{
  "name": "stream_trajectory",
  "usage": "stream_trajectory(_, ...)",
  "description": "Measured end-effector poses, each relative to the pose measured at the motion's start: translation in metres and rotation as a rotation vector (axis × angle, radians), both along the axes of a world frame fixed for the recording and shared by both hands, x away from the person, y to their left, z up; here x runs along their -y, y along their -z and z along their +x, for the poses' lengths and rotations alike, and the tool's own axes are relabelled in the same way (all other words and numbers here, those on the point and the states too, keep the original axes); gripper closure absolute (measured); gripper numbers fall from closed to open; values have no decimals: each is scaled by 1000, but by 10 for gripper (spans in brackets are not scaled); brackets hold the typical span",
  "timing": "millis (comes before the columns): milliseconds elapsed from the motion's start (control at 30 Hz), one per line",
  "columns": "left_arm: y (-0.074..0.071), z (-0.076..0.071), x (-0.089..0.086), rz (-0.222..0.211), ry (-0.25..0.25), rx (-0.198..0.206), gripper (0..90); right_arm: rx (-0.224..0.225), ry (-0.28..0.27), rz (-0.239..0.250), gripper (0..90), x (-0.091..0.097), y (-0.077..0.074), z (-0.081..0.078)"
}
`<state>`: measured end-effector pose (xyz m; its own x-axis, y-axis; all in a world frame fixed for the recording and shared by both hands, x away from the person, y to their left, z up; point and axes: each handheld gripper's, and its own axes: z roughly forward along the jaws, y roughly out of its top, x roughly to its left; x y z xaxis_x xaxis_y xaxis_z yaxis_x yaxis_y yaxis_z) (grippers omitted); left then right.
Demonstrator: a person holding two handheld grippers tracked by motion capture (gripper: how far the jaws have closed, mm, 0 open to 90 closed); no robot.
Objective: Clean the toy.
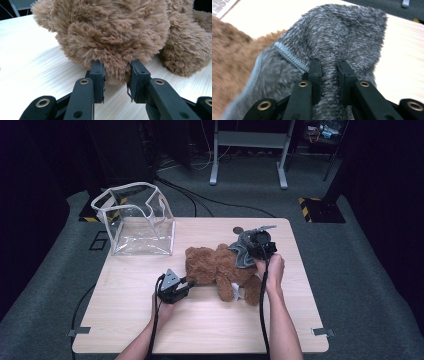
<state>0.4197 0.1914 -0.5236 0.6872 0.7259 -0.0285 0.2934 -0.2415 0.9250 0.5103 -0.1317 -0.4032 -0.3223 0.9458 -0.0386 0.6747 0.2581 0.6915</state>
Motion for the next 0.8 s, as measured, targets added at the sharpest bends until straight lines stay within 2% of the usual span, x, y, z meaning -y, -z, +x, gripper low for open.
stream_trajectory(167, 0, 0, 0, 1, -3, -1, 689, 20, 34, 29, 760, 19, 0, -11)
stream_trajectory(300, 0, 0, 0, 3, -4, 0, 689, 86, 7, 71, 760, 22, -13, -29)
stream_trajectory(333, 0, 0, 0, 3, -4, 0, 689, 112, -19, 74, 761, 19, -17, -34)
stream_trajectory(467, 0, 0, 0, 4, -4, -1, 689, 157, -96, 76, 761, -5, -27, -47)
stream_trajectory(567, 0, 0, 0, 2, -4, -1, 689, 178, -179, 62, 761, -34, -31, -54)
stream_trajectory(700, 0, 0, 0, 3, -4, 0, 689, 145, -248, 38, 761, -71, -21, -55)
stream_trajectory(733, 0, 0, 0, 3, -5, 0, 689, 136, -266, 19, 760, -76, -17, -54)
stream_trajectory(800, 0, 0, 0, 3, -5, 0, 689, 108, -262, 9, 760, -84, -8, -50)
